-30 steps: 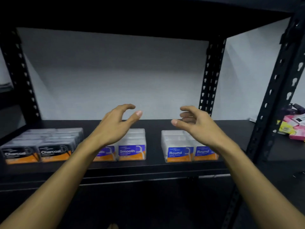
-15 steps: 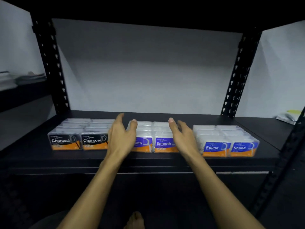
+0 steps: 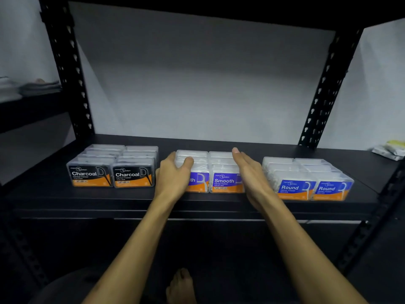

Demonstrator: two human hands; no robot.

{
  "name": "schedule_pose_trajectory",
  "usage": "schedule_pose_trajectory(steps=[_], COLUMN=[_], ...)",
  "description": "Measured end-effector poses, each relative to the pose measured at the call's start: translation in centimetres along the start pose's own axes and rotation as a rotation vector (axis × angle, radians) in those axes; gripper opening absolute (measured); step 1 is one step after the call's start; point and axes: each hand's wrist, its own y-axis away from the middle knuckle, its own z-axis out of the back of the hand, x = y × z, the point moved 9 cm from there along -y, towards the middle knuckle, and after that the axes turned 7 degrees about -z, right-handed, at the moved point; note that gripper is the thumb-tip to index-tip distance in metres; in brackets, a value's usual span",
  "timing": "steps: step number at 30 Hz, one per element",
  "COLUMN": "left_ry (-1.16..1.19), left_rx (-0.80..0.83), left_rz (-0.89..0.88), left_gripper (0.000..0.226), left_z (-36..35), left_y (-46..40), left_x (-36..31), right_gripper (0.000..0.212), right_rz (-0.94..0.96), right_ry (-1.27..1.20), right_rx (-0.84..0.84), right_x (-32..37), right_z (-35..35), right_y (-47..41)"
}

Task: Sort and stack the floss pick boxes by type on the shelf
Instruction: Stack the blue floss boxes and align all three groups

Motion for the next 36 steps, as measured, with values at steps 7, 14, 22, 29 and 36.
schedule_pose_trajectory(steps=[7,14,22,29,36], left_ry=[0.025,0.020,0.048,-0.028,-0.168], left_rx=[0.013,0.000,-0.024,-0.026,-0.079], left_rz=[0.009,-0.008,0.000,-0.026,-0.165], left_gripper=[0.029,0.029,0.038,0.027,0.075], left_z=[-0.1,0.0,0.0,0.3,1.5], left_y=[0.8,1.2,1.3,1.4,1.9], left_x=[0.3,0.1,0.4,-0.3,-3.0], right_gripper=[0.029,0.022,0.032,0.072,0.084], right_rz=[0.010,0.039,0.043,0.014,0.147], right_ry=[0.026,0.032,0.059,0.190,0.526], right_rx=[0.027,0.038,0.028,0.037,0.007], right_x=[-0.5,-0.3,-0.2,-0.2,3.3], right_z=[0.3,0.4,0.6,0.8,1.2], right_y=[0.5,1.2,1.5,1.4,2.4])
